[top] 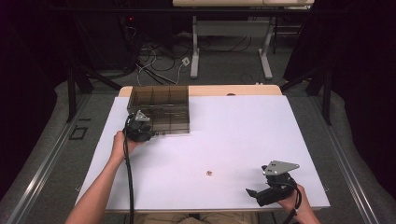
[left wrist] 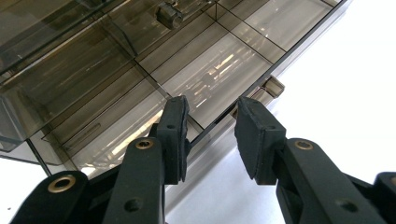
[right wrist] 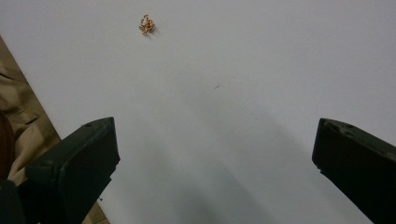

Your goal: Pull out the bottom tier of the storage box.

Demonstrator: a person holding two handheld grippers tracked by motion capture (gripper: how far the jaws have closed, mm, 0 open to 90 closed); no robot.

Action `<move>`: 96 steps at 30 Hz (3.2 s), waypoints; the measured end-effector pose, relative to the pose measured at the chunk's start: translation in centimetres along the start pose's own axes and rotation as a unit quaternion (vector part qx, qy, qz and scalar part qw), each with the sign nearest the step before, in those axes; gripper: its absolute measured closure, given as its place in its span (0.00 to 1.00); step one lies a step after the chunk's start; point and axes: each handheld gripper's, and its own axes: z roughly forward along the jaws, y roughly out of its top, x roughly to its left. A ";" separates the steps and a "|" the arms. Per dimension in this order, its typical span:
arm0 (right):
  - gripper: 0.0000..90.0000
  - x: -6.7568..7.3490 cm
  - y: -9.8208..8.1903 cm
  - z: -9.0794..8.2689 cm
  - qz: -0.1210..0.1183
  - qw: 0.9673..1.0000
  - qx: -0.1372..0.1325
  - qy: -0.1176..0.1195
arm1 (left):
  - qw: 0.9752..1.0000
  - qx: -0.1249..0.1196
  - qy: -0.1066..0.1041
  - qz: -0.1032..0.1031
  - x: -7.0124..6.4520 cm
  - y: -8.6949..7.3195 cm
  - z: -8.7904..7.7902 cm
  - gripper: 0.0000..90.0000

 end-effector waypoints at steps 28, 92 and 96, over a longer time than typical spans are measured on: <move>0.00 0.0 0.0 0.0 0.001 1.000 0.000 0.000 | 1.000 0.020 -0.016 0.002 -0.4 -0.2 -0.7 0.70; 0.00 0.0 0.0 0.0 -0.003 1.000 0.000 -0.001 | 0.998 -0.001 -0.064 -0.020 -5.4 -2.7 -5.8 0.00; 0.00 0.0 0.0 -0.1 -0.005 1.000 0.003 -0.001 | 0.998 -0.009 -0.063 -0.015 -5.8 -2.7 -5.9 0.00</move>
